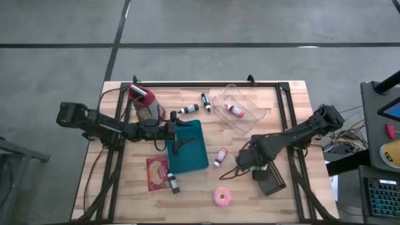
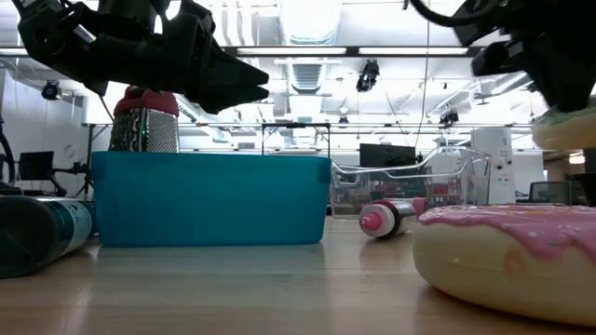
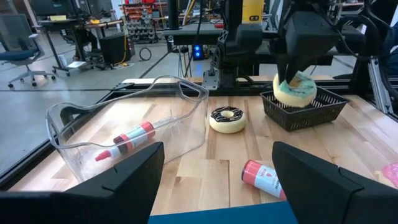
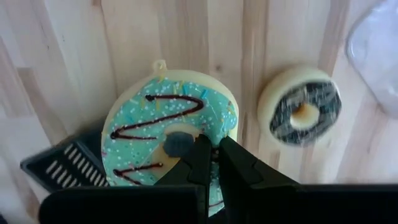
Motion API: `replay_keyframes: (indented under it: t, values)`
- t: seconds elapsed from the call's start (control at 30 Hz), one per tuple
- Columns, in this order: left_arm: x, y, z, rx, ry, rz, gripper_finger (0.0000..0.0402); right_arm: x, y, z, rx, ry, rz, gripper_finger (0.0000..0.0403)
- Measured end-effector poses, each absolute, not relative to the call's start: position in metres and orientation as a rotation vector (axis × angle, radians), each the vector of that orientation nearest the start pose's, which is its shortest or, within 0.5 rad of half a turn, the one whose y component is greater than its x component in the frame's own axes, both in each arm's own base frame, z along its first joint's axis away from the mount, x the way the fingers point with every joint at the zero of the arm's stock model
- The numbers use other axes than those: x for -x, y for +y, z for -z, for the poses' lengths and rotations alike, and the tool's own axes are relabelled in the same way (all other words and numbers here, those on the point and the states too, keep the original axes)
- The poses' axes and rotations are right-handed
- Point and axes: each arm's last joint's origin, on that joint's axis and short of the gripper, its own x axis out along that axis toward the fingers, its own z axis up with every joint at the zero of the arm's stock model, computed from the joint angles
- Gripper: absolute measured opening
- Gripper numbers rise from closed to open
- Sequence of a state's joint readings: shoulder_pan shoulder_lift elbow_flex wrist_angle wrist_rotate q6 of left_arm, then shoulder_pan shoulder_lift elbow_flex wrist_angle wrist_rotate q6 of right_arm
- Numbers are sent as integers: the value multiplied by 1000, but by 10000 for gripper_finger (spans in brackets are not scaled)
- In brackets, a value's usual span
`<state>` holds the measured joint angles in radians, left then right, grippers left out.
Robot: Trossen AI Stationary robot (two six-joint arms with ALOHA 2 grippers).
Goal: Pick & Place Food Item
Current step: Put the green donut into the black bin
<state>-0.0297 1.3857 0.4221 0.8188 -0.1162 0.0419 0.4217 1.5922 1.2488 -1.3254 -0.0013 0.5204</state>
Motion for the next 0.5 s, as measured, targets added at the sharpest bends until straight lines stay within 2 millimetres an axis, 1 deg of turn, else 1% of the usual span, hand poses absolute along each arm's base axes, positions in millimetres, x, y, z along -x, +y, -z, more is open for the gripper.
replay_keyframes:
  t: [0.2, 0.5]
  values:
    - [-256, -4, -182, -53, 147, -83, 305, -232, 115, -249, -81, 1662, 135, 13]
    - [-256, -4, -182, -52, 146, -83, 305, -217, 128, -234, -101, 1721, 157, 13]
